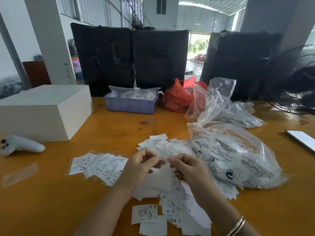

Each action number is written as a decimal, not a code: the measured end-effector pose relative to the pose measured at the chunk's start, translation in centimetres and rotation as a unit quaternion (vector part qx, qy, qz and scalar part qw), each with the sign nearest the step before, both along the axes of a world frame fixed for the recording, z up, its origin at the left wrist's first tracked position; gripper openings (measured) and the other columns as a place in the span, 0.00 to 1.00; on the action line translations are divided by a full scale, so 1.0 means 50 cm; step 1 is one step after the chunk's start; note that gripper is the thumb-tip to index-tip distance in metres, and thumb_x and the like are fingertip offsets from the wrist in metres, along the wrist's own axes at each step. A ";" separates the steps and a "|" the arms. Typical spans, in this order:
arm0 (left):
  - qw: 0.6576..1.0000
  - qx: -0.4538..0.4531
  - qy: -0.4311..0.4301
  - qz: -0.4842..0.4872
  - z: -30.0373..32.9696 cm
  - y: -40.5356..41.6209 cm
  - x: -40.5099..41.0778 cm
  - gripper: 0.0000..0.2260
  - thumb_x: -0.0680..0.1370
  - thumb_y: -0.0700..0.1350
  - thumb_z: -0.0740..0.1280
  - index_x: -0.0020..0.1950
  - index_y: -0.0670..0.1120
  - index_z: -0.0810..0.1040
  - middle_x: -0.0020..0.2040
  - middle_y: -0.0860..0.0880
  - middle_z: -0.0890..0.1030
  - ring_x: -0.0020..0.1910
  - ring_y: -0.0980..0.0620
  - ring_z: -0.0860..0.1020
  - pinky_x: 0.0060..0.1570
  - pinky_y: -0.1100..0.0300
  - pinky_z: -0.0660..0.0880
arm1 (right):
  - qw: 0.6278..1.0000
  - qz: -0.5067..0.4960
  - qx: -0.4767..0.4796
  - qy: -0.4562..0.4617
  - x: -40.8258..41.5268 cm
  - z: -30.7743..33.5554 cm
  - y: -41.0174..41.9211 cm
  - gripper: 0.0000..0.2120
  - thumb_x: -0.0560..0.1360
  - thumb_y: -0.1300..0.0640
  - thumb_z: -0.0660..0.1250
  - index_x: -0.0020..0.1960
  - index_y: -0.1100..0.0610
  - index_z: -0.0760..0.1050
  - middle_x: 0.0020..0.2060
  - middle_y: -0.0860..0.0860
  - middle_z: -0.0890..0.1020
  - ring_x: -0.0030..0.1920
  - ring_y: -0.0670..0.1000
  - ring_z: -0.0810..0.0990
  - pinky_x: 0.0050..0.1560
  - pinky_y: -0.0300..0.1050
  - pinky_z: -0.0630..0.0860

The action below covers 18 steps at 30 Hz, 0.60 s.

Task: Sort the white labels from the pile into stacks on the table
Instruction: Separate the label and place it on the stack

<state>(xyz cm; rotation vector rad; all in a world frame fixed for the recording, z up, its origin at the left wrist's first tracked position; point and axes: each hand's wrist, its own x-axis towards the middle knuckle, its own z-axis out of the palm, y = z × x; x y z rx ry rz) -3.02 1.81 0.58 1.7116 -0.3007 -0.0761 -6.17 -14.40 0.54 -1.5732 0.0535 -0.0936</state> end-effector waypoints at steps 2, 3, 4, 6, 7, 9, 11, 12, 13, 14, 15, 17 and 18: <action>0.998 -0.020 0.040 -0.035 0.002 0.003 -0.001 0.03 0.78 0.43 0.65 0.50 0.44 0.77 0.44 0.49 0.86 0.43 0.55 0.82 0.45 0.59 0.75 | 1.000 -0.011 -0.027 -0.008 0.000 0.000 0.002 0.11 0.73 0.54 0.71 0.32 0.52 0.79 0.25 0.44 0.77 0.25 0.42 0.69 0.30 0.35 0.67; 0.997 -0.007 0.051 -0.052 0.001 0.003 -0.003 0.05 0.78 0.45 0.66 0.51 0.46 0.79 0.44 0.50 0.86 0.43 0.55 0.82 0.46 0.59 0.75 | 0.999 -0.012 -0.031 -0.013 0.000 0.000 0.002 0.11 0.73 0.54 0.71 0.33 0.52 0.79 0.24 0.44 0.77 0.25 0.43 0.68 0.29 0.35 0.67; 0.997 0.015 0.050 -0.062 -0.002 0.002 -0.003 0.04 0.77 0.46 0.67 0.50 0.48 0.81 0.44 0.51 0.85 0.42 0.56 0.82 0.45 0.59 0.75 | 0.999 -0.012 -0.032 -0.019 0.001 -0.001 0.003 0.10 0.74 0.54 0.71 0.33 0.53 0.78 0.24 0.44 0.76 0.25 0.43 0.68 0.28 0.36 0.66; 0.997 0.034 0.046 -0.054 -0.008 0.000 -0.002 0.04 0.76 0.48 0.69 0.44 0.51 0.83 0.41 0.52 0.85 0.40 0.59 0.81 0.43 0.61 0.73 | 0.999 -0.010 -0.044 -0.029 0.000 -0.001 0.004 0.10 0.74 0.55 0.70 0.35 0.55 0.78 0.24 0.45 0.77 0.25 0.43 0.68 0.27 0.35 0.67; 0.997 0.029 0.050 -0.046 -0.008 -0.001 -0.001 0.05 0.76 0.48 0.69 0.42 0.52 0.84 0.41 0.52 0.85 0.39 0.60 0.81 0.43 0.62 0.73 | 0.998 -0.009 -0.054 -0.033 0.000 0.000 0.006 0.10 0.74 0.54 0.70 0.35 0.56 0.78 0.24 0.45 0.77 0.25 0.43 0.69 0.27 0.34 0.67; 0.997 0.007 0.068 -0.044 -0.009 0.000 0.001 0.07 0.76 0.50 0.68 0.42 0.52 0.84 0.41 0.52 0.85 0.40 0.60 0.81 0.43 0.62 0.72 | 0.997 -0.010 -0.064 -0.038 0.001 -0.001 0.008 0.10 0.74 0.54 0.70 0.35 0.56 0.78 0.24 0.45 0.77 0.25 0.42 0.70 0.27 0.33 0.68; 0.995 -0.009 0.085 -0.052 -0.007 0.001 0.001 0.08 0.75 0.53 0.68 0.43 0.51 0.84 0.42 0.51 0.85 0.41 0.59 0.81 0.43 0.61 0.73 | 0.996 -0.013 -0.071 -0.043 0.003 -0.005 0.008 0.11 0.74 0.53 0.70 0.34 0.55 0.77 0.24 0.46 0.77 0.25 0.43 0.70 0.28 0.34 0.69; 0.995 -0.015 0.090 -0.051 -0.009 0.000 0.001 0.09 0.74 0.54 0.68 0.44 0.51 0.83 0.42 0.51 0.85 0.41 0.58 0.81 0.43 0.61 0.73 | 0.995 -0.014 -0.083 -0.047 0.003 -0.007 0.008 0.11 0.73 0.52 0.71 0.34 0.55 0.77 0.24 0.46 0.77 0.25 0.43 0.70 0.28 0.34 0.69; 0.995 -0.019 0.089 -0.042 -0.009 -0.001 0.001 0.08 0.74 0.53 0.68 0.44 0.50 0.83 0.42 0.51 0.85 0.41 0.58 0.81 0.42 0.62 0.73 | 0.994 -0.013 -0.100 -0.051 0.004 -0.009 0.008 0.11 0.73 0.52 0.70 0.34 0.54 0.78 0.24 0.46 0.76 0.26 0.44 0.70 0.28 0.34 0.68; 0.996 -0.025 0.082 -0.024 -0.011 -0.002 0.003 0.07 0.75 0.52 0.69 0.44 0.49 0.82 0.42 0.51 0.85 0.41 0.57 0.82 0.42 0.62 0.74 | 0.991 -0.012 -0.119 -0.057 0.005 -0.012 0.009 0.09 0.74 0.52 0.70 0.36 0.53 0.79 0.25 0.45 0.77 0.26 0.44 0.70 0.28 0.34 0.68; 0.996 -0.036 0.078 0.001 -0.011 -0.003 0.004 0.06 0.75 0.50 0.69 0.44 0.49 0.82 0.43 0.51 0.85 0.42 0.56 0.82 0.42 0.62 0.74 | 0.988 -0.013 -0.139 -0.065 0.006 -0.014 0.009 0.08 0.74 0.51 0.69 0.38 0.51 0.80 0.26 0.44 0.77 0.27 0.43 0.70 0.28 0.33 0.68; 0.990 -0.094 0.091 0.059 -0.014 -0.002 0.010 0.04 0.75 0.47 0.69 0.45 0.47 0.82 0.43 0.51 0.86 0.45 0.54 0.83 0.44 0.60 0.74 | 0.973 -0.021 -0.209 -0.092 0.008 -0.018 0.007 0.06 0.77 0.49 0.65 0.43 0.47 0.80 0.29 0.40 0.79 0.29 0.40 0.73 0.31 0.31 0.70; 0.983 -0.126 0.100 0.085 -0.015 0.001 0.014 0.04 0.75 0.46 0.69 0.45 0.47 0.82 0.44 0.51 0.86 0.46 0.53 0.82 0.46 0.58 0.74 | 0.954 -0.016 -0.276 -0.111 0.008 -0.020 0.005 0.06 0.77 0.48 0.64 0.46 0.46 0.79 0.32 0.37 0.79 0.33 0.38 0.75 0.35 0.30 0.72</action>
